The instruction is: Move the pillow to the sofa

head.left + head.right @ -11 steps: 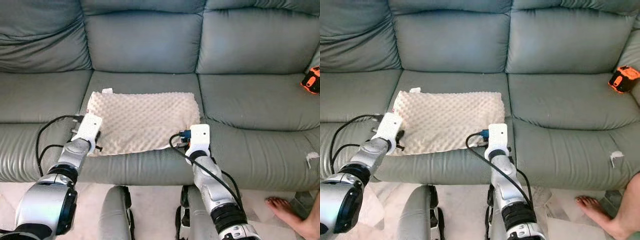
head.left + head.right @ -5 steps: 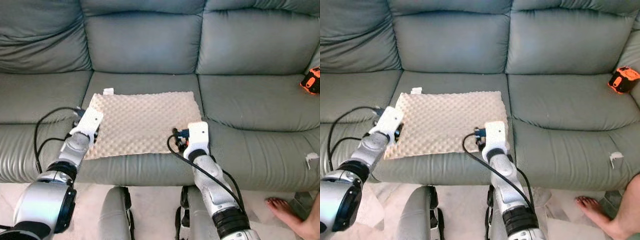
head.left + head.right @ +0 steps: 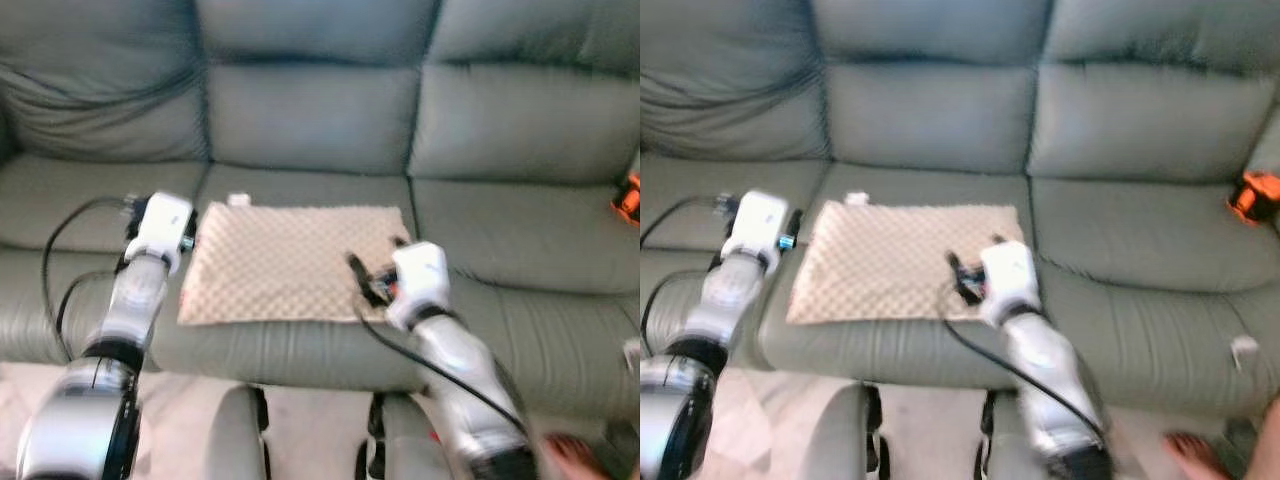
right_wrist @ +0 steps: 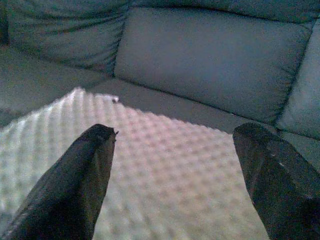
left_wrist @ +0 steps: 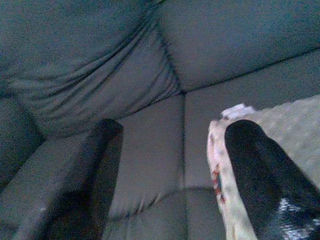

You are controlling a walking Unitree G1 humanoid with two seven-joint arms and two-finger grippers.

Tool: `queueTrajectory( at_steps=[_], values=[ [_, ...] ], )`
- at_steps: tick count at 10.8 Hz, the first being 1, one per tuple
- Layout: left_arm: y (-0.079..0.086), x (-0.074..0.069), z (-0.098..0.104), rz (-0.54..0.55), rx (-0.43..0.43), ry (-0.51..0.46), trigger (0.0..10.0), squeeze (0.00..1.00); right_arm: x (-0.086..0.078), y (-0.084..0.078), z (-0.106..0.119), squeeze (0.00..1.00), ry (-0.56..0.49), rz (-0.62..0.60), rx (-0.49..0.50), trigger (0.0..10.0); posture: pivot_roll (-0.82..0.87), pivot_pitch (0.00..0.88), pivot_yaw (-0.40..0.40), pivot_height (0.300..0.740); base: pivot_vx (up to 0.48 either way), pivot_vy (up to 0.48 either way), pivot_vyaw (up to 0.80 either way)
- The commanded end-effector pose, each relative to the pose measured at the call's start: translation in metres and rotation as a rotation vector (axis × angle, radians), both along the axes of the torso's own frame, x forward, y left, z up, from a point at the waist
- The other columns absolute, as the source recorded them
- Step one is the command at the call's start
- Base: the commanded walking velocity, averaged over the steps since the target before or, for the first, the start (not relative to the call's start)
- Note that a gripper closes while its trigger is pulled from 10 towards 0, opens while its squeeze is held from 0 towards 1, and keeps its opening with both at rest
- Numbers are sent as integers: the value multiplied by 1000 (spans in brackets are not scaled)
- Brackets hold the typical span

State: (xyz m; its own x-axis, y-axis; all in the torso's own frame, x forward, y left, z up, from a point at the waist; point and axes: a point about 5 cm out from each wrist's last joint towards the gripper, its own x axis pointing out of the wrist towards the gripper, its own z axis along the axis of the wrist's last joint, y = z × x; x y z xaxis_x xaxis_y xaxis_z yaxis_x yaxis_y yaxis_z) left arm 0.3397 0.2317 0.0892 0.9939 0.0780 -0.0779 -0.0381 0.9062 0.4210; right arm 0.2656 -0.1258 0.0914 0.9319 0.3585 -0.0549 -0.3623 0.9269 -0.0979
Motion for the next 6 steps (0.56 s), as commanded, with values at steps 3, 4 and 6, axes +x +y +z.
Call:
queueTrajectory(
  at_steps=[3, 4, 6],
  values=[
    [-19, -43, -7, -61, -120, -165, 10000, 1000, -24, -29, -5, 1000, 33, 0, -57, 10000, -39, 0, 43, 636, 0, 0, 0],
    [-37, -71, -15, -72, -176, -178, 10000, 1000, -34, -30, -10, 1000, 47, -45, -28, 10000, -29, 0, 30, 636, 0, 0, 0],
    [-51, -86, -19, -92, -161, -165, 10000, 1000, -39, -34, -8, 0, 26, -113, 12, 10000, -33, 0, 25, 641, 0, 0, 0]
  ],
)
